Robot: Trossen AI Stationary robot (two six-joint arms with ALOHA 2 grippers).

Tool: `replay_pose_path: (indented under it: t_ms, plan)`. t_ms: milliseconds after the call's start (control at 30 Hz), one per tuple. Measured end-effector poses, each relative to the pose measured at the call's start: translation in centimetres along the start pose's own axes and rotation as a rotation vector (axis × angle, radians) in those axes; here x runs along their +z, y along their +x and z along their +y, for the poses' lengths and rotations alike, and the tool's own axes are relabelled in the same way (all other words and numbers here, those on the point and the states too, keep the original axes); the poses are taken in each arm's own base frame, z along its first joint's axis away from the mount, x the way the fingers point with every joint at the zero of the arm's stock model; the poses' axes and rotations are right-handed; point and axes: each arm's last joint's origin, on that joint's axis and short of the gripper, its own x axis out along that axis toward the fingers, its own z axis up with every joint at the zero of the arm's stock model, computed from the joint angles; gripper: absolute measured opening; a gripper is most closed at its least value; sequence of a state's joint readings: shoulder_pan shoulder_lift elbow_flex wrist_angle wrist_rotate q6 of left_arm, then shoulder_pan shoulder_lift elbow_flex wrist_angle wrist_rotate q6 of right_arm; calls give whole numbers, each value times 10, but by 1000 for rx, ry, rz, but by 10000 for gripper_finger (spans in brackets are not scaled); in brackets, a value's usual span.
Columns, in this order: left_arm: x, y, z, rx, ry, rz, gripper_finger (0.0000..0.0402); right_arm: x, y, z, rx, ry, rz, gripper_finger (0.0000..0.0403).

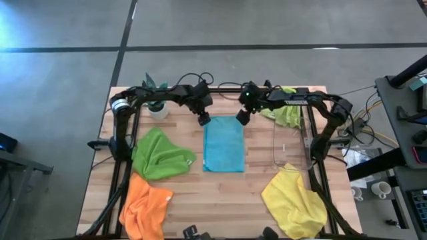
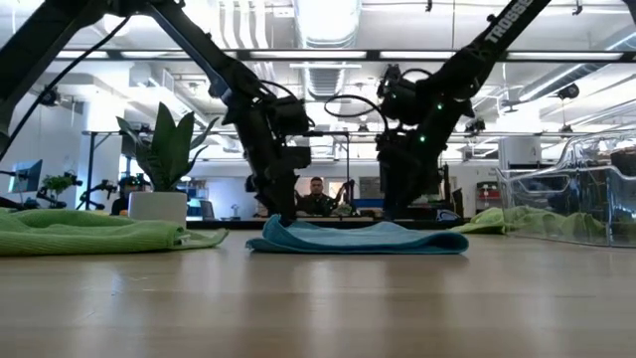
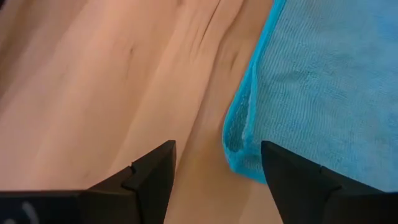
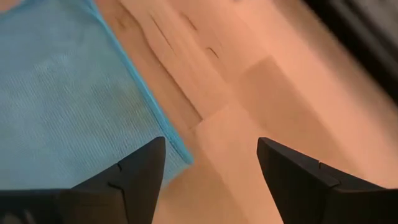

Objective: Fold microfiber towels
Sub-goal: Fold the blue microfiber cloth

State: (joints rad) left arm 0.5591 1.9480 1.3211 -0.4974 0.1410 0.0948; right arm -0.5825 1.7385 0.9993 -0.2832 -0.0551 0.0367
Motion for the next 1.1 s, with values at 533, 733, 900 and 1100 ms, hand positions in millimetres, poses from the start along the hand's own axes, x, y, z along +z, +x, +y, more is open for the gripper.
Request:
replay_pose_path:
  t_ms: [533, 733, 900, 1100]
  plan:
    - [-5, 15, 11, -24, -164, -2, 221, -6, 31, -3, 119, 242, 109, 251]
    - [-5, 20, 12, -22, -127, 1, 212, -7, 30, 1, 163, 239, 126, 247]
    - [-6, 21, 9, -11, -96, 14, 147, -8, 31, 6, 174, 229, 138, 217]
    - [-6, 21, 0, -13, -86, 19, 55, -9, 31, 13, 183, 218, 146, 181]
